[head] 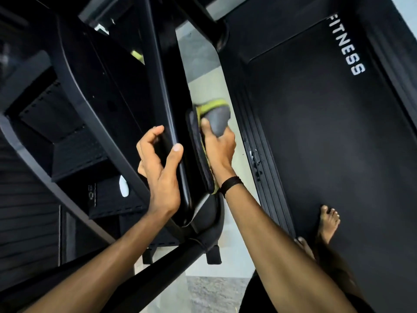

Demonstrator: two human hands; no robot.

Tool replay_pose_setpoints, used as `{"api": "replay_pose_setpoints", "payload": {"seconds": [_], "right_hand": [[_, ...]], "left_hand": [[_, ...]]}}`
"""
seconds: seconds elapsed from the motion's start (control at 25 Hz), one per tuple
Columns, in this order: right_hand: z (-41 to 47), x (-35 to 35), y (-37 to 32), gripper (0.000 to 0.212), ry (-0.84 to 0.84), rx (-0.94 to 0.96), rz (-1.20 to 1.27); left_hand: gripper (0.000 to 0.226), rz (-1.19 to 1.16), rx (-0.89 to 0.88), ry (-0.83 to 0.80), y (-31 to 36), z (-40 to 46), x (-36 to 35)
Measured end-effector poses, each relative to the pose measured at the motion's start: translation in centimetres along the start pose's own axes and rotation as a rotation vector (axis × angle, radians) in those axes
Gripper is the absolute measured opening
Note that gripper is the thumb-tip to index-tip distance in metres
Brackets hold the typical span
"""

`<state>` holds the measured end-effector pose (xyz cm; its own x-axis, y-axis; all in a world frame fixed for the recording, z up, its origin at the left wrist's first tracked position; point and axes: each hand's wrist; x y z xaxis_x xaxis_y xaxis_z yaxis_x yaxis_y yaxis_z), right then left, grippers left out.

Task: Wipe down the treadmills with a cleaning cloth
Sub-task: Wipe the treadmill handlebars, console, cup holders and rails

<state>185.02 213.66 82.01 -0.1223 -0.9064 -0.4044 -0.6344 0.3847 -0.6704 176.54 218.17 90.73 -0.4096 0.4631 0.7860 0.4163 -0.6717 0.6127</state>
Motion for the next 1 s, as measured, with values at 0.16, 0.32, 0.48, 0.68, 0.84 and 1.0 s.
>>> {"api": "replay_pose_setpoints", "payload": {"seconds": [0.16, 0.32, 0.48, 0.68, 0.84, 1.0], "right_hand": [[-6.8, 2.5, 0.4, 0.049, -0.048, 0.276, 0.098], [-9.5, 4.1, 2.3, 0.056, -0.094, 0.264, 0.149], [0.7, -2.5, -2.9, 0.045, -0.066, 0.253, -0.001], [0.9, 1.2, 4.7, 0.034, -0.101, -0.429, 0.304], [-6.9, 3.9, 4.1, 0.025, 0.094, -0.060, 0.221], [-1.7, -1.9, -2.7, 0.044, -0.060, 0.319, 0.005]], "left_hand": [[0.043, -0.003, -0.001, 0.004, -0.1, -0.2, -0.1], [0.036, 0.000, -0.024, 0.025, -0.3, -0.1, -0.2], [0.032, -0.014, -0.014, 0.038, -0.5, 0.2, -0.4], [0.030, -0.011, 0.010, 0.021, 0.0, 0.0, -0.3], [0.032, -0.010, 0.016, 0.020, -0.2, 0.0, -0.5], [0.033, -0.003, 0.015, 0.039, -0.4, -0.1, -0.3]]}}
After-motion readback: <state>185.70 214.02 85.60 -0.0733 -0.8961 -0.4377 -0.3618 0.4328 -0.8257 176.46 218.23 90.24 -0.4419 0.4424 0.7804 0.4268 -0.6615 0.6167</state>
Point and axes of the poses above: each hand's wrist, its own z-axis towards the middle knuckle, its own x-axis out of the back of the hand, y = z × x, and after that the axes turned 14 degrees about z, right-handed
